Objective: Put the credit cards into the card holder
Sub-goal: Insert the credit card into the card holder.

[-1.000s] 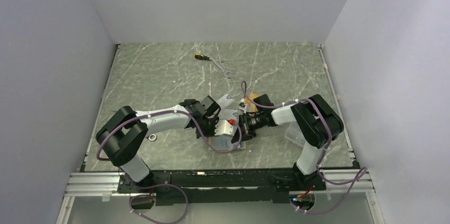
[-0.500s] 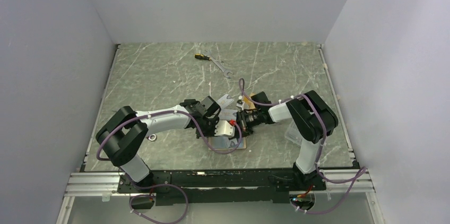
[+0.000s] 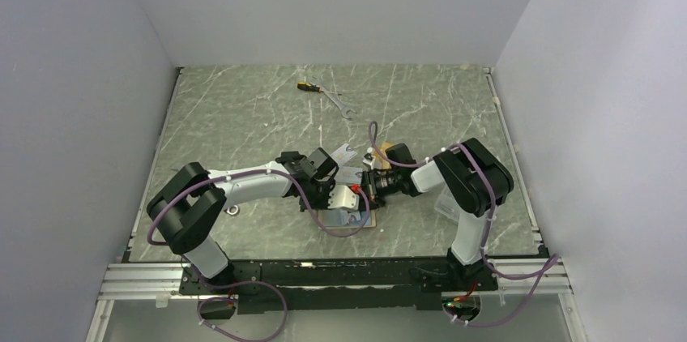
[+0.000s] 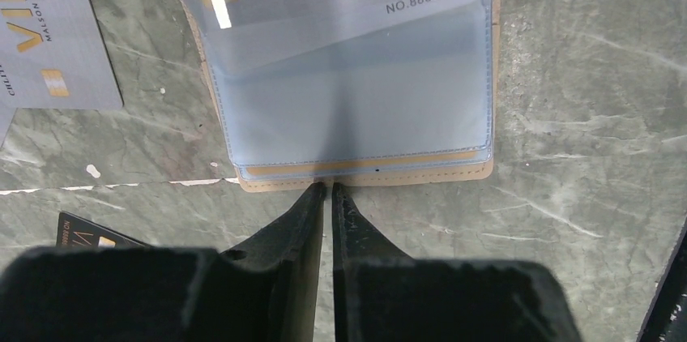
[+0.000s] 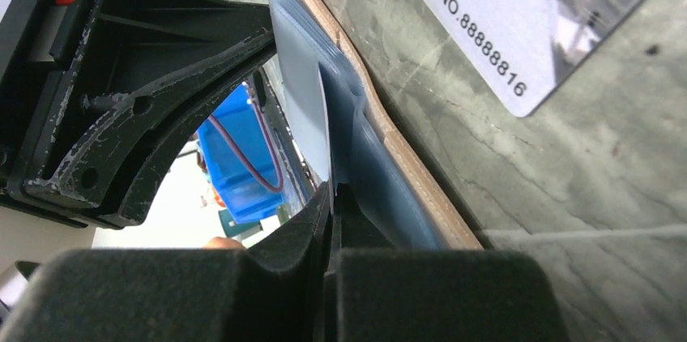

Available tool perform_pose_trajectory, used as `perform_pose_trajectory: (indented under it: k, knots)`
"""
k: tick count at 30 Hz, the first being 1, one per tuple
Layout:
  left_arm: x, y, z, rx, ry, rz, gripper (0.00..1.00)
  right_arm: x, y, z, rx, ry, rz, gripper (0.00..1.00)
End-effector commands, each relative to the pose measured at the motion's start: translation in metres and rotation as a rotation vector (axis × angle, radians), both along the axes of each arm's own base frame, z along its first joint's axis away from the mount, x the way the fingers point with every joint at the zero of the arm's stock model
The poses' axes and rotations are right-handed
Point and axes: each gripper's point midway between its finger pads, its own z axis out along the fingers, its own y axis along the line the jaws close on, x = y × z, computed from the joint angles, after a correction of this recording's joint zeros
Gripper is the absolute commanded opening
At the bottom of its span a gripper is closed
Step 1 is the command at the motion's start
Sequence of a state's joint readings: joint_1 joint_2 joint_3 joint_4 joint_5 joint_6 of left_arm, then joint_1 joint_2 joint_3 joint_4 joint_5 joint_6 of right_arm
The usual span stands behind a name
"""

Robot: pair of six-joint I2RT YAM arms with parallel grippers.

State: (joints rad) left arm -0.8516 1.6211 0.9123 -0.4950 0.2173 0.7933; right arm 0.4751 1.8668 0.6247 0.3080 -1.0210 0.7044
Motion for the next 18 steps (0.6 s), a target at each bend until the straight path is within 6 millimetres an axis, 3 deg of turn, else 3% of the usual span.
perform_pose_trajectory:
  k: [1,8,12,18]
  knots:
    - [-0.003,-0.005,-0.001,-0.003,-0.001,-0.038,0.14,0.001,0.007,-0.015,-0.032,-0.043,-0.027,0.00]
    - [-0.002,-0.008,0.001,-0.005,-0.003,-0.037,0.13,-0.009,0.011,-0.022,-0.063,-0.024,-0.027,0.02]
    - [-0.002,-0.006,0.001,-0.001,-0.010,-0.038,0.13,-0.008,-0.003,-0.023,-0.108,-0.024,-0.067,0.17]
    - [-0.002,-0.005,0.000,-0.004,-0.018,-0.037,0.11,-0.008,-0.018,-0.017,-0.203,-0.055,-0.092,0.50]
